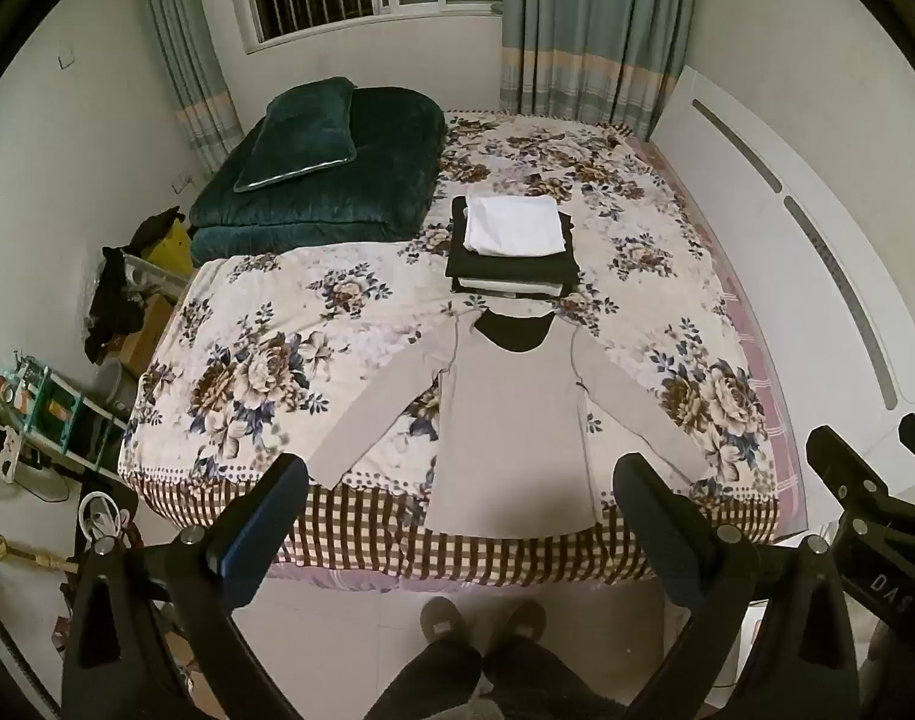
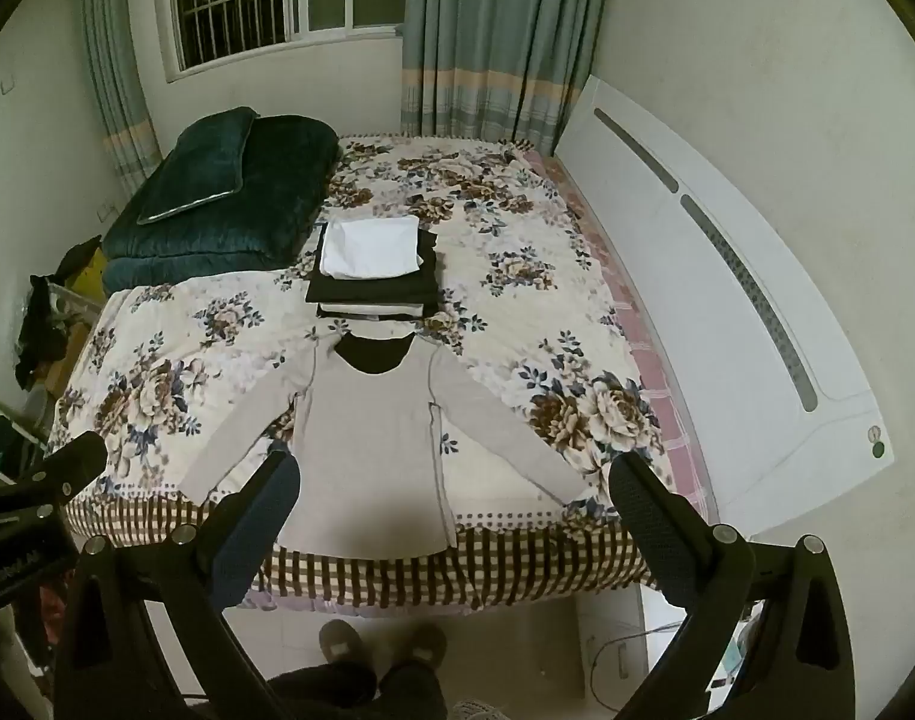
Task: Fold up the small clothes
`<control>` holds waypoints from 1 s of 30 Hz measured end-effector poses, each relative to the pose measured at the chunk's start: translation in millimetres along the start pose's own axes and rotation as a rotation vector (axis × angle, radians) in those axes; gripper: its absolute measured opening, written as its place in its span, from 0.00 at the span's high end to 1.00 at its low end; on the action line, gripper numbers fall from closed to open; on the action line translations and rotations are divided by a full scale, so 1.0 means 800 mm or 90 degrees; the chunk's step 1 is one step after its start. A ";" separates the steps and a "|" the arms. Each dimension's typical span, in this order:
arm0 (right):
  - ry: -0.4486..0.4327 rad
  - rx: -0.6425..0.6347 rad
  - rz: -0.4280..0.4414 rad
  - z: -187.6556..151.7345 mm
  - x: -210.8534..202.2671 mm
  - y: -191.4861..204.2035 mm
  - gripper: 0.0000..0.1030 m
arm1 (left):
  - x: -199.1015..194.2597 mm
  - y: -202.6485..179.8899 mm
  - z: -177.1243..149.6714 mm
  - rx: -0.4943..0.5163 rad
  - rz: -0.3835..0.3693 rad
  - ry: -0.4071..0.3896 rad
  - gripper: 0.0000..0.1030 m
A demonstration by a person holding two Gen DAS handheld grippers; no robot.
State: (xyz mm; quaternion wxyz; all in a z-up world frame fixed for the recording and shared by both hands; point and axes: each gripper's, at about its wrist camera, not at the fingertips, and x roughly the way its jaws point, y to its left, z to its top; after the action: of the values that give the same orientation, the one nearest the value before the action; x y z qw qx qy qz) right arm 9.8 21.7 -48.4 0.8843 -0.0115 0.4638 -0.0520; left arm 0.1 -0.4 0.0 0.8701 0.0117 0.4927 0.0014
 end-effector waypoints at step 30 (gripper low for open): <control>-0.005 -0.005 -0.006 0.006 0.002 0.006 0.00 | -0.004 0.017 0.017 -0.012 0.002 -0.014 0.00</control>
State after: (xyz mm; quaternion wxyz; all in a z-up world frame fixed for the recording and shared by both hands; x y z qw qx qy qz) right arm 14.9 26.0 -47.5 0.8859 -0.0174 0.4604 -0.0543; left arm 10.3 12.6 10.4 0.8756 0.0044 0.4830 0.0074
